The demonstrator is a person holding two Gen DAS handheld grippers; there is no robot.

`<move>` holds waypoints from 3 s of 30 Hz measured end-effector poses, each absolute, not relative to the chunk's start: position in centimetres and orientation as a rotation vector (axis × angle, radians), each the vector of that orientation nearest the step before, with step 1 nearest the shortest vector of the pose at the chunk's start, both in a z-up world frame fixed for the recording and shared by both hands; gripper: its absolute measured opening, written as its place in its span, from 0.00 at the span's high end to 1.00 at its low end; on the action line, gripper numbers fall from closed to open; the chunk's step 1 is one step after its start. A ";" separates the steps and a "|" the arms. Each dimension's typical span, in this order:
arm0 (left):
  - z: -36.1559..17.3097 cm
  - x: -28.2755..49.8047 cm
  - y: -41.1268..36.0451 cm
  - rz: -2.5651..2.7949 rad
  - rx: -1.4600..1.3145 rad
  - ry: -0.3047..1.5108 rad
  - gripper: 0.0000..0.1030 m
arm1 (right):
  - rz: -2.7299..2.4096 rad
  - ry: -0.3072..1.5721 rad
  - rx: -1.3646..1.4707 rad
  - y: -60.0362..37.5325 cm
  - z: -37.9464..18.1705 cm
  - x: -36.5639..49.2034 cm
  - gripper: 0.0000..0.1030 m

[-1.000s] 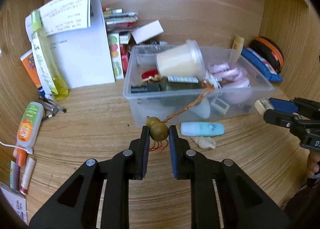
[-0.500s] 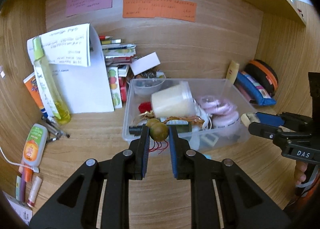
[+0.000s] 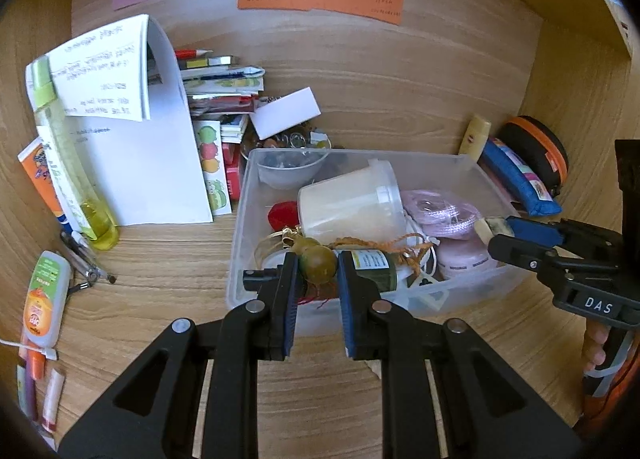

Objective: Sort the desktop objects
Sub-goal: 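Lift the ornament and tin and carry them over the clear box with both tools, then lower the ornament and tin into the box and open both tools, then withdraw both tools and move them toward the white shell and blue bottle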

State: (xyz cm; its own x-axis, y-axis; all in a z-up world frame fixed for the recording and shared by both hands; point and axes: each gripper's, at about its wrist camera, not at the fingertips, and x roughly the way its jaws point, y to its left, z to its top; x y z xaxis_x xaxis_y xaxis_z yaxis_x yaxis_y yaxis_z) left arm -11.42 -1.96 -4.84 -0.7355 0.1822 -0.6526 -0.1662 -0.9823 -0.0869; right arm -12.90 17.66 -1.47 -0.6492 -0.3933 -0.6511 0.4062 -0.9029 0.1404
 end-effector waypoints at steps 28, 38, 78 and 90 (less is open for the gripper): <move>-5.6 -14.2 0.2 2.943 -1.078 0.247 0.49 | -2.497 0.104 0.983 15.7 -2.3 -13.8 0.57; -5.3 -14.0 0.8 2.957 -1.069 0.284 0.36 | -2.494 0.050 0.968 16.2 -1.2 -13.1 0.53; -4.6 -3.3 -1.8 2.862 -0.950 0.206 0.10 | -2.415 0.151 1.045 13.3 -4.0 -6.9 0.46; -10.4 -6.8 1.3 2.622 -1.319 0.138 0.10 | -2.471 0.087 1.081 16.7 -4.4 -6.4 0.46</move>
State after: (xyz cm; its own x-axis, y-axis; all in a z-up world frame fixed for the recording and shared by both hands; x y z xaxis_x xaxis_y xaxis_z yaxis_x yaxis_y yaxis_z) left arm -6.80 1.34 -10.41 -0.5804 0.1382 -0.8025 -0.2218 -0.9751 -0.0075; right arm -6.40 16.71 -4.40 -0.5982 -0.3679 -0.7119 0.4173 -0.9014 0.1153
